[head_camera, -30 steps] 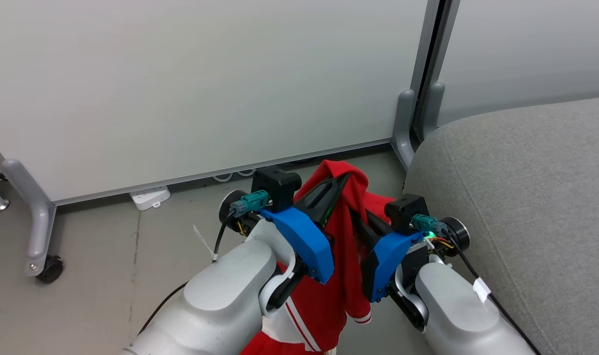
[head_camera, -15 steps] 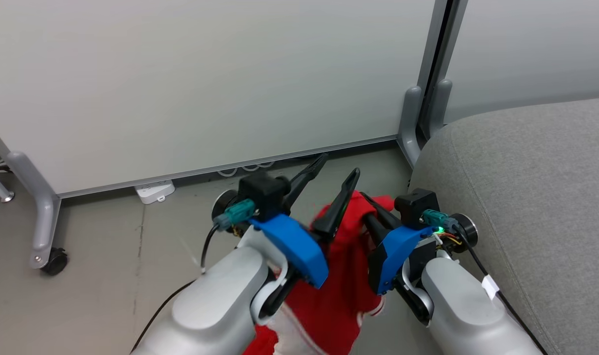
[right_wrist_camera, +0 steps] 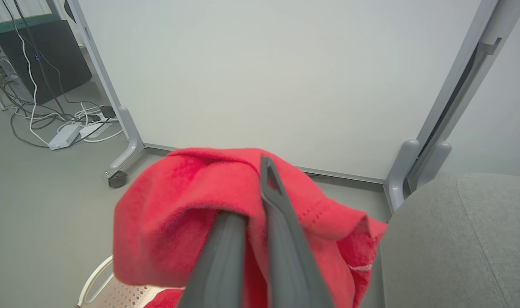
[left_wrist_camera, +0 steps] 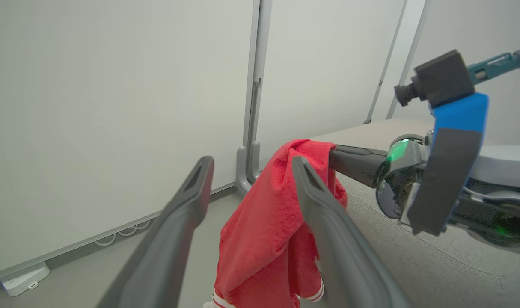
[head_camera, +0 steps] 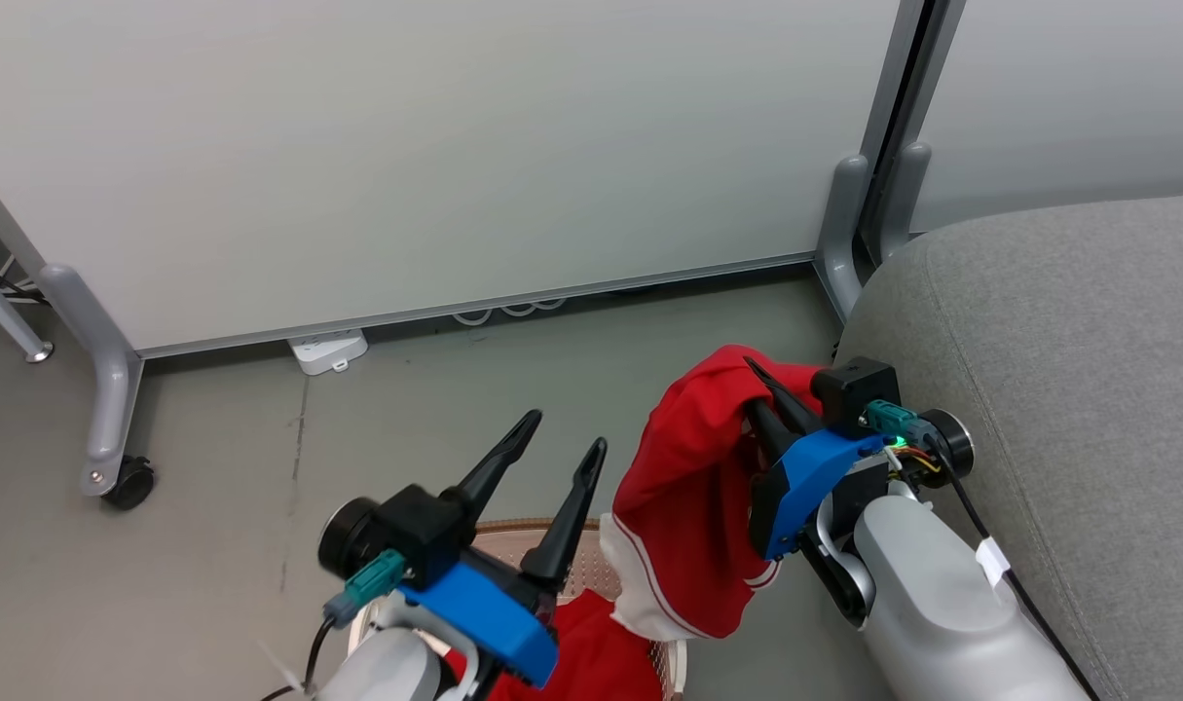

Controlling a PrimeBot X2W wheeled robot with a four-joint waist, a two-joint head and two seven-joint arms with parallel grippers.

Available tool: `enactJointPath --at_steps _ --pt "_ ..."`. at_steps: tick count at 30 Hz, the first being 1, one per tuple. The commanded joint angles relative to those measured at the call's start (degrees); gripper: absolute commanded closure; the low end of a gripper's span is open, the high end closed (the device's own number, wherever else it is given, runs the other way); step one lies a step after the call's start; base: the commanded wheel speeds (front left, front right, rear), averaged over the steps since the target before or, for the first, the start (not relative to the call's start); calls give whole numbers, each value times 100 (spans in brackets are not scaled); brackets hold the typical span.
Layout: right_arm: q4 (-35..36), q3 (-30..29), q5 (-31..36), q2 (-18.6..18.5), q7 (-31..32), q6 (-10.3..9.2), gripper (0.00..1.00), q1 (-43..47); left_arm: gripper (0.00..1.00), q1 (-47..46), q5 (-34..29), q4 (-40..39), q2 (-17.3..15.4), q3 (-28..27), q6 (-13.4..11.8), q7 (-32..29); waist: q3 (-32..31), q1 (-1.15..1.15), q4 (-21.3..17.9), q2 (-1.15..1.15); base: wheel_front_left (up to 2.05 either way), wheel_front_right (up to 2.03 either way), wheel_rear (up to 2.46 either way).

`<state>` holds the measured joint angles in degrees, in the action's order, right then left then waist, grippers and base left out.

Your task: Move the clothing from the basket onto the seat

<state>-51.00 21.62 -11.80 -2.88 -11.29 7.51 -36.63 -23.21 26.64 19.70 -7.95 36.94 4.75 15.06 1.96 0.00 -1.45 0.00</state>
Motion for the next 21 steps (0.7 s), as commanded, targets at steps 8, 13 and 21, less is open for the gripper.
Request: enactJointPath --at_steps 8,13,21 --pt "162 -114 107 -5 54 -4 100 136 0 790 -590 -241 24 -741 89 17 21 0 62 0 0 0 0" --pt "240 -163 136 -4 93 -4 100 173 0 1052 -779 -235 60 -1033 171 17 27 0 95 0 0 0 0" --pt "341 -198 131 -2 143 -4 100 264 0 1221 -982 -199 156 -1291 239 17 24 0 121 0 0 0 0"
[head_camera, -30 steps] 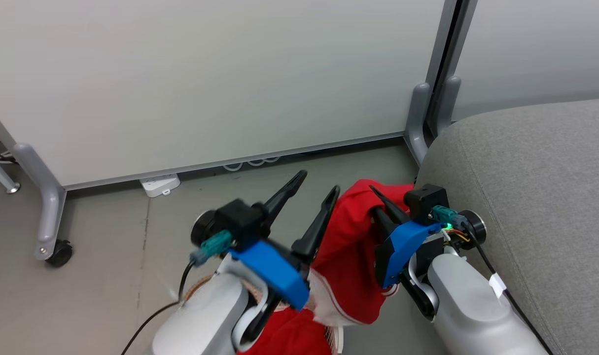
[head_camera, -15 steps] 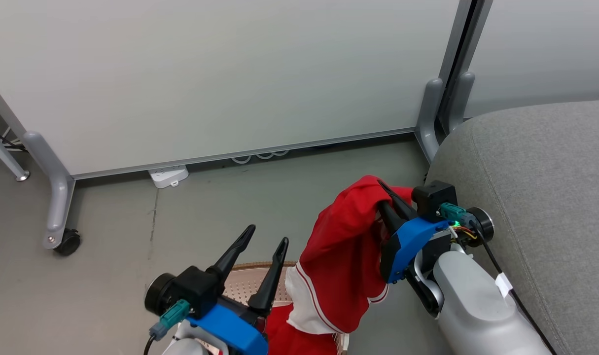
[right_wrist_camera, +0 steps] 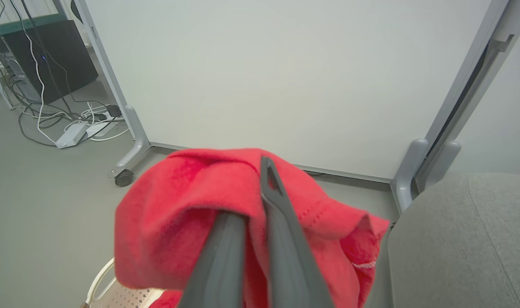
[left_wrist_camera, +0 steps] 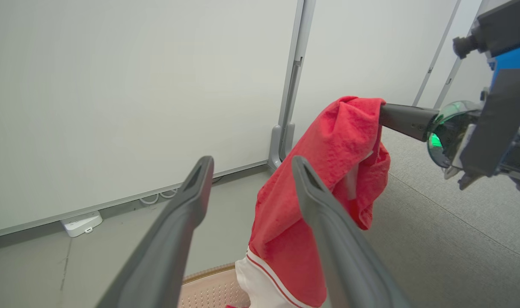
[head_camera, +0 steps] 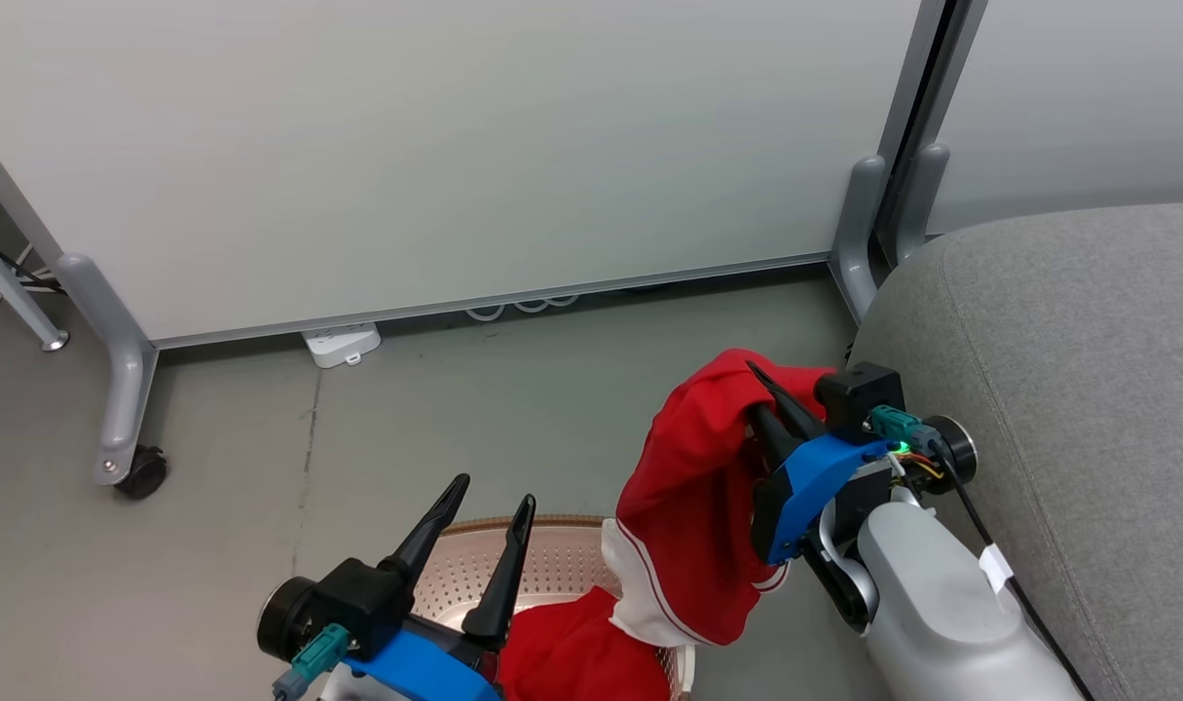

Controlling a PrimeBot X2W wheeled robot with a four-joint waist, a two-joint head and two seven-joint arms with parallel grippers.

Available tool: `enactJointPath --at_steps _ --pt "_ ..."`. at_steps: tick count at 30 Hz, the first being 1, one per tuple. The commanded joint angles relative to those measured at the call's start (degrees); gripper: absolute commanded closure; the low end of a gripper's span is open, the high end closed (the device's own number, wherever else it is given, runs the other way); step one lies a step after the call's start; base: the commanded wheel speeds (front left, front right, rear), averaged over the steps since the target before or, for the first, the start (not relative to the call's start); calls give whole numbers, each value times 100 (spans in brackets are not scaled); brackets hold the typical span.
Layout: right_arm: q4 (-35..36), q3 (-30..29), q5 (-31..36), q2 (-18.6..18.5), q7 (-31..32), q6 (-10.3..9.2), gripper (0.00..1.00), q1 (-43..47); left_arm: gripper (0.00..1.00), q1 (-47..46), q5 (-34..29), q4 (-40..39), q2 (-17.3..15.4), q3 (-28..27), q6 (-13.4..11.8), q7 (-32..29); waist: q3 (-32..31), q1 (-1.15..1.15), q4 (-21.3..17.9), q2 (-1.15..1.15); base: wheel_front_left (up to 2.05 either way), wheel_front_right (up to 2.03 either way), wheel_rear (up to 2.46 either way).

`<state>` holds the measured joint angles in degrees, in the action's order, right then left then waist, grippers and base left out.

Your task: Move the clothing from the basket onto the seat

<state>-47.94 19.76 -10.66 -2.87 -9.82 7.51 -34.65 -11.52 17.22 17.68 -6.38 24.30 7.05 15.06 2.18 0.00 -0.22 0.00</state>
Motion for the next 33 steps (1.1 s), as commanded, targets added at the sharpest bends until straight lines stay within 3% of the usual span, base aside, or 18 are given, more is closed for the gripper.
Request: enactJointPath --at_steps 1,13,33 --pt "50 -11 14 -3 3 -4 100 74 0 63 -51 5 9 -51 13 17 6 0 -5 0 0 0 0" --pt "218 22 -15 -4 86 -4 100 91 0 -7 -207 0 70 -146 45 17 121 0 -435 0 0 0 0" --pt "260 -39 -13 -3 31 -4 100 221 0 -106 -167 -64 -33 -37 49 17 190 0 -2272 0 0 0 0"
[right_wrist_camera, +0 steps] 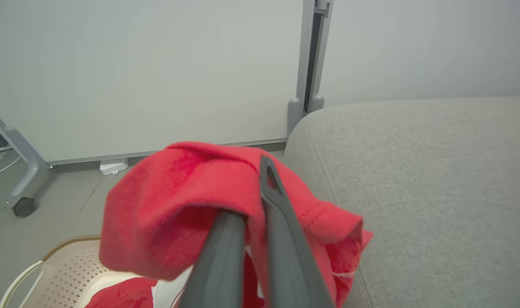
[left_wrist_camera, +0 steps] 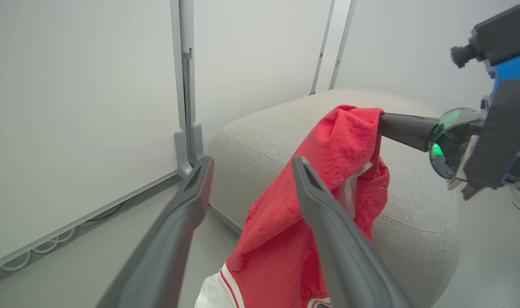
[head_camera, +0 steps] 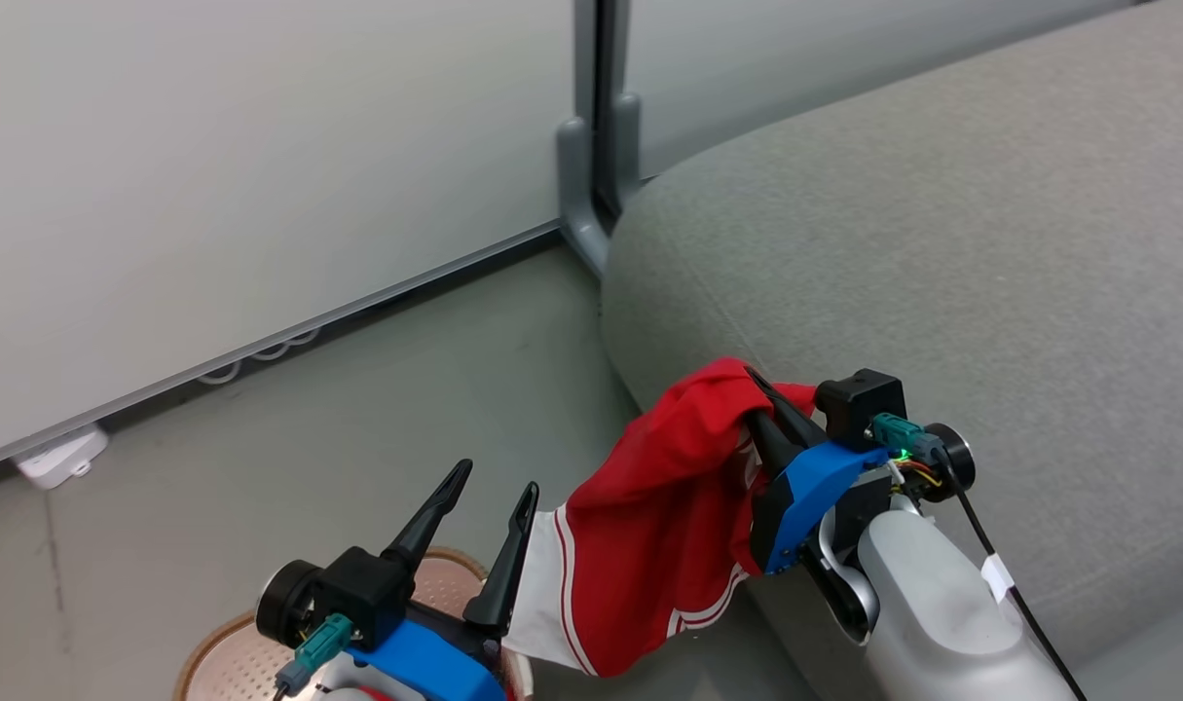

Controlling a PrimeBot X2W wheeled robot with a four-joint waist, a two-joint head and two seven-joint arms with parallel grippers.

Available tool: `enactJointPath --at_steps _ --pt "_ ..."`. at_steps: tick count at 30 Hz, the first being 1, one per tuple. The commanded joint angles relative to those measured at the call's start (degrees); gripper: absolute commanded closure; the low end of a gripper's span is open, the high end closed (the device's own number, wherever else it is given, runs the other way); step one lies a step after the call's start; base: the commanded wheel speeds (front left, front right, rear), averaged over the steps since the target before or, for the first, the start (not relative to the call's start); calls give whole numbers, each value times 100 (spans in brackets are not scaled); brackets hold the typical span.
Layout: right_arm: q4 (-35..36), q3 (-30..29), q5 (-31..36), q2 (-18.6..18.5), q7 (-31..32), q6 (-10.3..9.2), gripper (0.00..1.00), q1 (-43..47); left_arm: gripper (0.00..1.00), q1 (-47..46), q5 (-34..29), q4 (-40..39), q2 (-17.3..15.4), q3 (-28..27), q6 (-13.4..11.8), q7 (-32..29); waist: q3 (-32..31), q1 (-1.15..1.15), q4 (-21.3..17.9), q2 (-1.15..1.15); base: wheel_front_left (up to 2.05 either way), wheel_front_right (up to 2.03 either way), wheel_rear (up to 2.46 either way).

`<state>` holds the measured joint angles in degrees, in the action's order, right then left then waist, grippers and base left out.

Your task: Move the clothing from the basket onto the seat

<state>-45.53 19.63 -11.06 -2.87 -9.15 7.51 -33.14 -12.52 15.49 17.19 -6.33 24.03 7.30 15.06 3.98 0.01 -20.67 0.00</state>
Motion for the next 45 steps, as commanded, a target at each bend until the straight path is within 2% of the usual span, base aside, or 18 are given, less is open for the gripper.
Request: enactJointPath --at_steps 1,6,12,24,29,35,39,41,45 --pt "22 -32 31 -3 -42 -4 100 74 0 -4 7 -12 -45 -11 24 17 11 -1 -295 0 0 0 0" --pt "36 -73 50 -3 -46 -4 100 102 0 -6 14 -5 -62 -22 24 17 21 -1 -558 0 0 0 0" --pt "65 -118 57 -3 -26 -4 100 146 0 -51 33 37 -62 17 24 17 19 -1 -663 0 0 0 0" --pt "108 -292 -49 -2 -21 -4 100 207 0 -68 57 58 -39 15 24 17 26 -1 -538 0 0 0 0" --pt "183 -708 -77 -33 97 -4 100 -155 0 -161 2 11 -106 -18 24 17 227 -1 -470 0 0 0 0" --pt "311 -1422 -268 -505 392 -4 100 -975 0 -372 -60 -40 -195 105 24 17 661 -1 -307 0 0 0 0" --pt "451 -1953 -141 -1040 461 -4 100 -1536 0 -630 -97 -110 -315 264 24 17 1121 -1 -86 0 0 0 0" --pt "485 -2075 -105 -1157 488 -4 100 -1658 0 -688 -92 -123 -345 276 24 17 1224 -1 -31 0 0 0 0" --pt "651 -2736 100 -1708 554 -4 100 -2047 0 -1003 -93 -206 -437 407 24 17 1681 -1 254 0 0 0 0"
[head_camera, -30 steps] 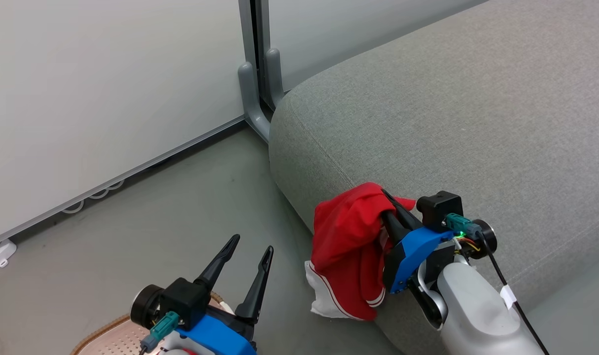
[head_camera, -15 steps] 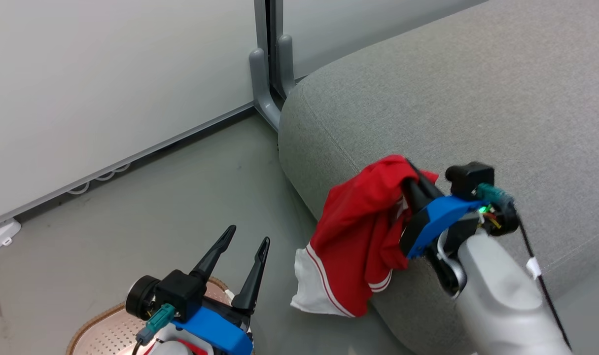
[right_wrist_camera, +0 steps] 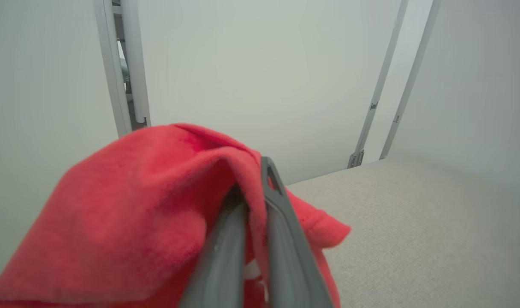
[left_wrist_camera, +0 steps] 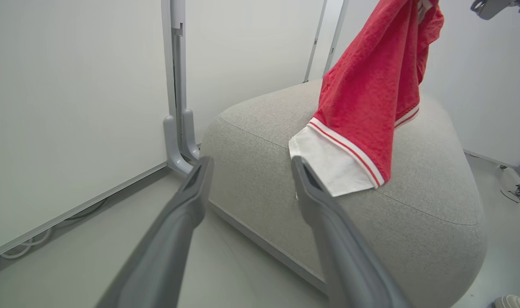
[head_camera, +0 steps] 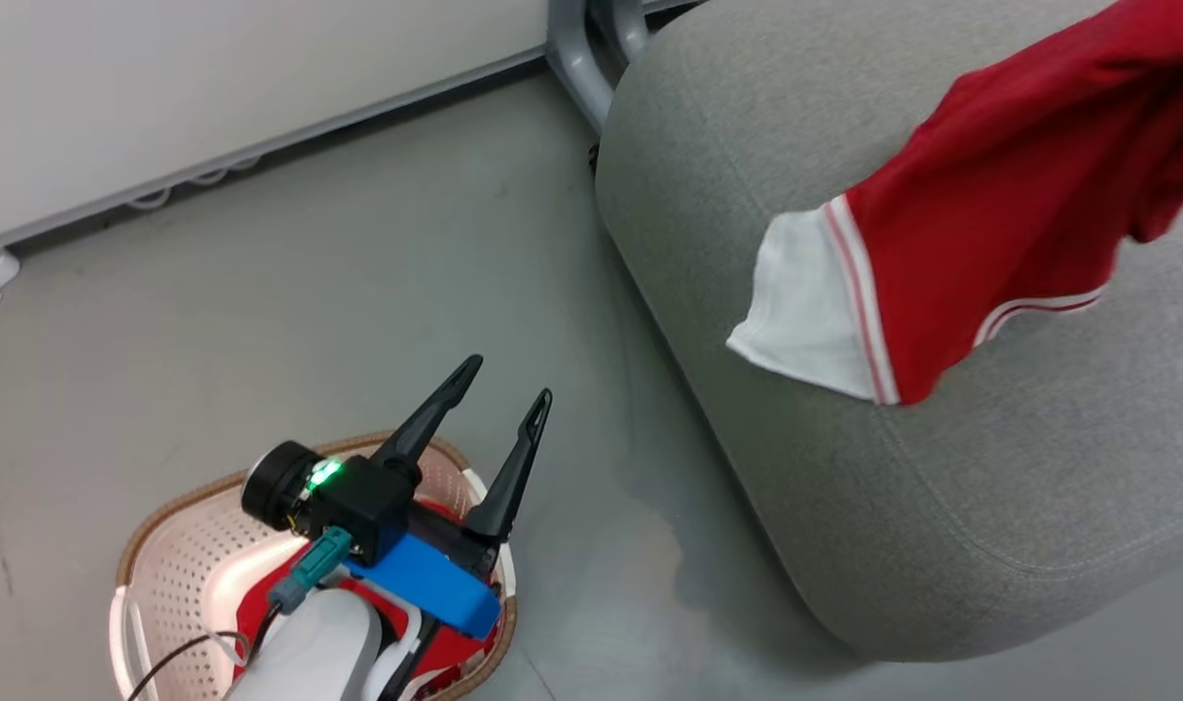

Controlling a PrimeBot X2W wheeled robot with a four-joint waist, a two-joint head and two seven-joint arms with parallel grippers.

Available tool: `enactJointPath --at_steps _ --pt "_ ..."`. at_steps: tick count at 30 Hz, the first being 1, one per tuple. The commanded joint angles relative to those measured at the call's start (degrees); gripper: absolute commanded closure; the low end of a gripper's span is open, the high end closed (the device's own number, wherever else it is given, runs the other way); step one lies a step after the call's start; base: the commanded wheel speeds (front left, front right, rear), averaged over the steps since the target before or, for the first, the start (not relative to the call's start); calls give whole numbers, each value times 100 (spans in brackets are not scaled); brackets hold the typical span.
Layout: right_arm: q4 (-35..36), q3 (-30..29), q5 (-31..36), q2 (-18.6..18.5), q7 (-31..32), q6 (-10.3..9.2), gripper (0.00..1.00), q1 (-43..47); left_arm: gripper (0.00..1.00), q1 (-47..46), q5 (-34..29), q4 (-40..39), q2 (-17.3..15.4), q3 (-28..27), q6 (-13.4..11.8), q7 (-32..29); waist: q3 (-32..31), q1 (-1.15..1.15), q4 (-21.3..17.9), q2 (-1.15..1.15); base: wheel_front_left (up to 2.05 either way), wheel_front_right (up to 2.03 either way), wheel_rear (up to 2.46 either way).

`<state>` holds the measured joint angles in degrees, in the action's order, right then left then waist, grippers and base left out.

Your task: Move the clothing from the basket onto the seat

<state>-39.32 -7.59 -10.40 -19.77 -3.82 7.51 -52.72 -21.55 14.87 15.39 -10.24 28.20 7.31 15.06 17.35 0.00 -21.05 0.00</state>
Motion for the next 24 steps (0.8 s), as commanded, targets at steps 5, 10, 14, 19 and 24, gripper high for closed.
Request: enactJointPath --at_steps 5,10,14,19,24 --pt "418 -860 255 -641 -19 -6 100 -422 0 -457 -37 -163 -145 140 23 17 870 0 653 0 0 0 0" --pt "825 -1440 497 -831 168 -4 100 -322 0 -739 -91 -341 -245 169 23 17 1341 0 879 0 0 0 0" --pt "862 -1692 583 -681 143 -5 100 15 0 -968 -137 -412 -321 273 23 17 1650 0 1003 0 0 0 0" --pt "498 -1985 679 -302 -50 -5 100 417 0 -1117 -123 -452 -375 350 23 17 1859 0 1068 0 0 0 0" --pt "112 -2195 750 -120 -235 -5 100 528 0 -1114 -100 -419 -405 355 23 17 1860 0 1077 0 0 0 0"
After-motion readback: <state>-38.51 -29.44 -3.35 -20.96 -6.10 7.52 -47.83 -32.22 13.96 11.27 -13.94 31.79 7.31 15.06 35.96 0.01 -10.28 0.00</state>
